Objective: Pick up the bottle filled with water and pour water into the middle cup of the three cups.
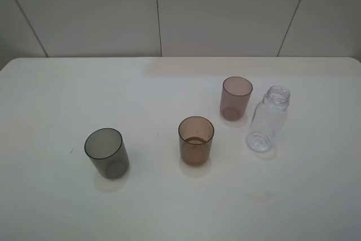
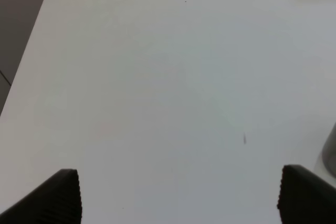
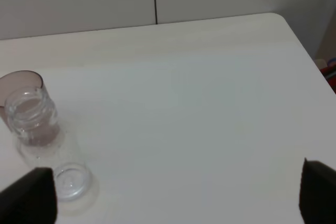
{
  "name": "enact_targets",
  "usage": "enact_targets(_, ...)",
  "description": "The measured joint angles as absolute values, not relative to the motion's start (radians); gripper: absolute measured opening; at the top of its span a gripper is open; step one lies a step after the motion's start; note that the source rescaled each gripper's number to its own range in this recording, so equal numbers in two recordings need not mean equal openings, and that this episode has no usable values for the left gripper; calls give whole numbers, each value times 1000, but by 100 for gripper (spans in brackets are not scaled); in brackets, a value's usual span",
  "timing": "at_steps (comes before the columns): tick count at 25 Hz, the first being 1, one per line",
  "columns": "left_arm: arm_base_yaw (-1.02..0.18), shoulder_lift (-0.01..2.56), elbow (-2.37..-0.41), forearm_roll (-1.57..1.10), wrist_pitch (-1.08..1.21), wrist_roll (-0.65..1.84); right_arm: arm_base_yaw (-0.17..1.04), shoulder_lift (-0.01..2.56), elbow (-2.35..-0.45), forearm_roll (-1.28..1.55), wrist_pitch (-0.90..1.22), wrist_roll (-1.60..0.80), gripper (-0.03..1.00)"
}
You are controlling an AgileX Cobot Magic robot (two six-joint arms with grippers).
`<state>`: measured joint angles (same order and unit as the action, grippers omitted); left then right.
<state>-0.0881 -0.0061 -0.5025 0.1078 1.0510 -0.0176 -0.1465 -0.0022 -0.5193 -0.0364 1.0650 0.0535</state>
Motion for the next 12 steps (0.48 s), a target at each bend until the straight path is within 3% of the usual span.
enact_targets(6,-88,-6,-503,108,1051,-18,-128,-2,-519,-26,1065,15,100)
enact_targets(12,-88,-6,-503,108,1051,-18,-19,-2,-519,-51,1065,12,100)
